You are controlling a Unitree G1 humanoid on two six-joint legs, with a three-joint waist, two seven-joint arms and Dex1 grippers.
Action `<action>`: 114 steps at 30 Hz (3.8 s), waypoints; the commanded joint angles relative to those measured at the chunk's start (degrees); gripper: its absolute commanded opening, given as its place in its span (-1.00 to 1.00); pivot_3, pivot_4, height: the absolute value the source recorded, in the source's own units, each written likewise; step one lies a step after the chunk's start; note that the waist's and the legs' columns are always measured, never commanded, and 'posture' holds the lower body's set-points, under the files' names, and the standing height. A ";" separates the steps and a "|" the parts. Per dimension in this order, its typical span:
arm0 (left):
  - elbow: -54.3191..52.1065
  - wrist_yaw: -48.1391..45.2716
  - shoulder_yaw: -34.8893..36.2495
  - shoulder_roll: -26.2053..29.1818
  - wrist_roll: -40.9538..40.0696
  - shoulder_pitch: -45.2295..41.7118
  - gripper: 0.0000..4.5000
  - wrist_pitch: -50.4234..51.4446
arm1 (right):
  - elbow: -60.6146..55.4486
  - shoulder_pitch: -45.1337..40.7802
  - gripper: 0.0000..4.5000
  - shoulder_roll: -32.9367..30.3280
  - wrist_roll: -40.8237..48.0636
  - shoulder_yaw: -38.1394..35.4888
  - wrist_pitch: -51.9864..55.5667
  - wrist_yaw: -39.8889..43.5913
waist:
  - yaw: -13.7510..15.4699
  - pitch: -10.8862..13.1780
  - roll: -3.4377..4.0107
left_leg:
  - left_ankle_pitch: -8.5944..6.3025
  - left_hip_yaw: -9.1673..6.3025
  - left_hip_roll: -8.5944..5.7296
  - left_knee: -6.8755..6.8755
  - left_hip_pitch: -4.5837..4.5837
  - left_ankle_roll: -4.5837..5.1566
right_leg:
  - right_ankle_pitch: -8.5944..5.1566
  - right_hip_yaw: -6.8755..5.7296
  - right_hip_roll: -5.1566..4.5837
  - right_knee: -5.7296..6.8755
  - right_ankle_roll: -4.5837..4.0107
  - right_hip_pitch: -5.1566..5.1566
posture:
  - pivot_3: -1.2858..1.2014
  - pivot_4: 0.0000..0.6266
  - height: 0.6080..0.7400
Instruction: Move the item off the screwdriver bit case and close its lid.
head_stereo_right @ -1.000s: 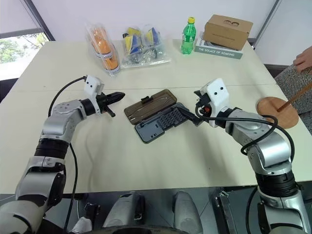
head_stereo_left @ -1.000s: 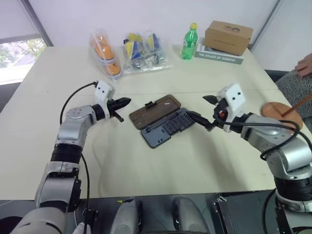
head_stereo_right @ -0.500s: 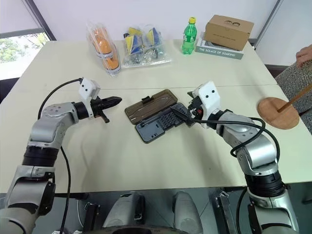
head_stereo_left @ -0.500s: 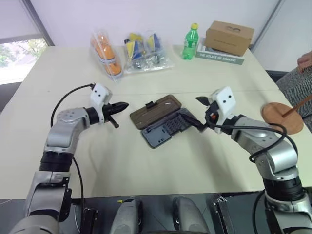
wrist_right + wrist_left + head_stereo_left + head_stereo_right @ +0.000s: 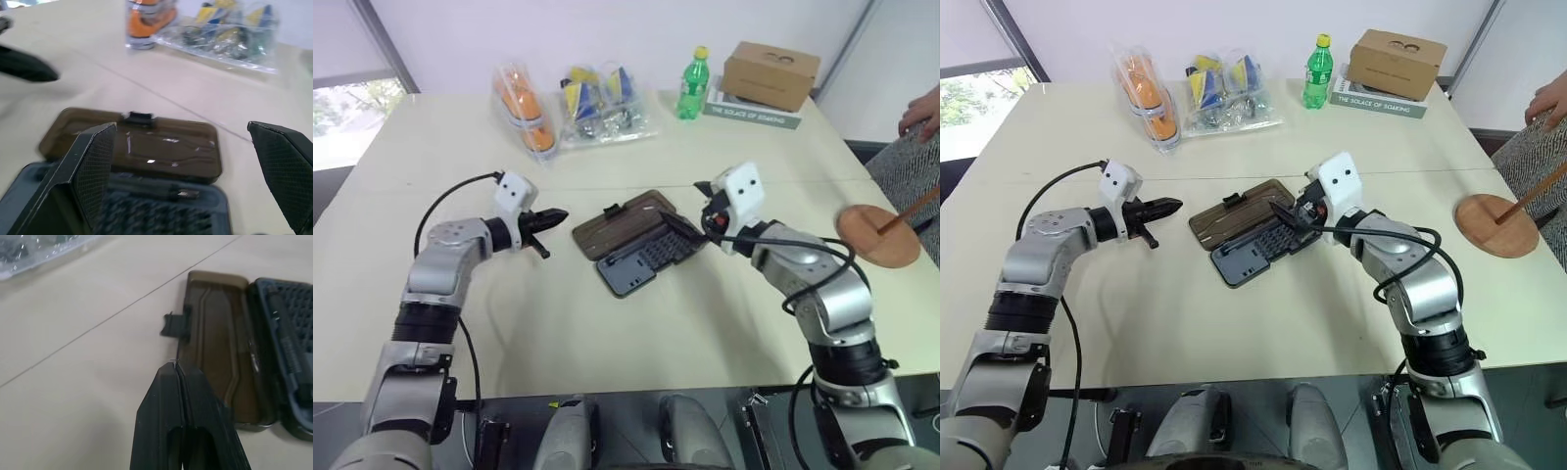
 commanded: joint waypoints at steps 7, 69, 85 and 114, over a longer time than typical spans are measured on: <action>-1.83 1.62 0.45 -1.15 0.88 -0.37 -1.00 -2.39 | 28.10 -21.65 0.98 8.73 -5.08 -0.28 6.00 -6.98 | -0.49 0.00 0.00 | 0.02 0.06 0.02 -0.02 0.01 -0.04 | 0.01 0.02 -0.01 0.10 -0.01 -0.10 | 0.03 -0.52 1.00; -3.60 6.06 -2.93 -4.98 2.79 3.09 -1.00 -6.73 | -12.40 -0.93 -0.97 24.39 -26.96 -13.70 51.63 -21.04 | -0.10 -0.04 -0.01 | 0.11 0.03 -0.10 -0.18 -0.19 -0.19 | 0.01 0.04 -0.03 0.10 -0.03 -0.34 | 0.03 -0.52 1.00; 6.30 0.80 -4.50 -6.57 4.93 -4.06 -1.00 -11.59 | -16.56 0.01 -0.97 26.36 -26.65 -6.13 51.63 -20.27 | -0.39 -0.04 -0.01 | 0.11 0.02 -0.09 -0.19 -0.19 -0.19 | 0.00 0.06 0.00 0.11 -0.02 -0.41 | 0.03 -0.52 1.00; 0.41 3.26 -3.39 -6.08 4.41 0.34 -1.00 -9.65 | -12.33 -1.01 -0.97 18.19 -18.63 0.68 51.63 -15.74 | -0.31 -0.04 -0.01 | 0.11 0.01 -0.08 -0.19 -0.20 -0.19 | 0.00 0.06 -0.01 0.10 -0.02 -0.40 | 0.03 -0.52 1.00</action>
